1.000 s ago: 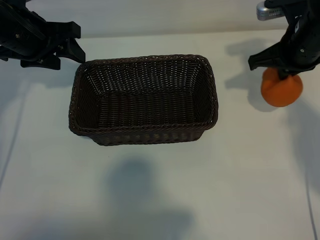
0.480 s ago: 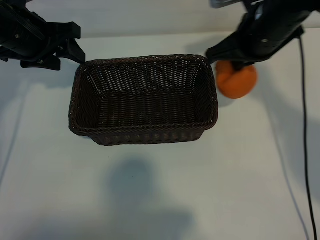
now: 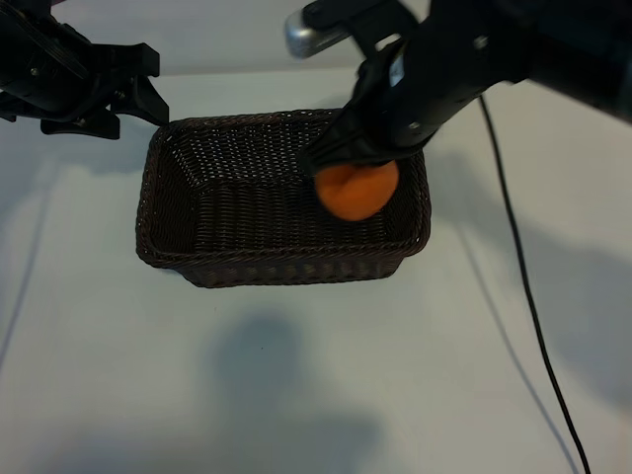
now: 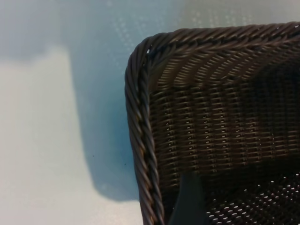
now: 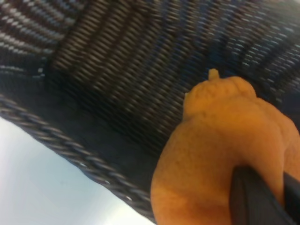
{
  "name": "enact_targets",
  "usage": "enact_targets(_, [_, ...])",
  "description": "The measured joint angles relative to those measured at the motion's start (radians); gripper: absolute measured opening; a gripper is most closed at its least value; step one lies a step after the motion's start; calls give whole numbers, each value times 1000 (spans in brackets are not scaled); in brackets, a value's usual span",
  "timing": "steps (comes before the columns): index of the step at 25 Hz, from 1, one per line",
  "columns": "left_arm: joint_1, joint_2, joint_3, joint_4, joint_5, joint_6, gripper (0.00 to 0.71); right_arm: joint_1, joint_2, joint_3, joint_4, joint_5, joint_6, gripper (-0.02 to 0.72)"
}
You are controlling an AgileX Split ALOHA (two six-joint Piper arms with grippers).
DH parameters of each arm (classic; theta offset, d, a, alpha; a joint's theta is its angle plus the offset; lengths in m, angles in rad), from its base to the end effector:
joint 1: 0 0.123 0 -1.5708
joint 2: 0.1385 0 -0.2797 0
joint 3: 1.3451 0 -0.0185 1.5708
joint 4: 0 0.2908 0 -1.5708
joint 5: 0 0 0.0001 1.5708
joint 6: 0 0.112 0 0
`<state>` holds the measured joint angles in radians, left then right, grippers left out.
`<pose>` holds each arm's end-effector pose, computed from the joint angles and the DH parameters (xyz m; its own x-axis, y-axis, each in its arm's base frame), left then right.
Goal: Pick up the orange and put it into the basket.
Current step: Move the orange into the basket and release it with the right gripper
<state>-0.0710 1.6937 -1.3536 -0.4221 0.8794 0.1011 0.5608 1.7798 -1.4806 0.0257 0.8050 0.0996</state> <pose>0.4043 -0.0642 0.2442 -0.9068 -0.1037 -0.4085 0.0543 0.9324 -0.3572 0.3734 0.2370 0.2476 -0.7785 -0.3506 -0.5206 -0.4519 0.8887 0.0773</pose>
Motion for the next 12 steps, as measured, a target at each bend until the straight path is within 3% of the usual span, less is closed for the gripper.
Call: enact_targets(12, [0,0,0,0,0,-1,590,8,191,-82,91,-20,-137,48])
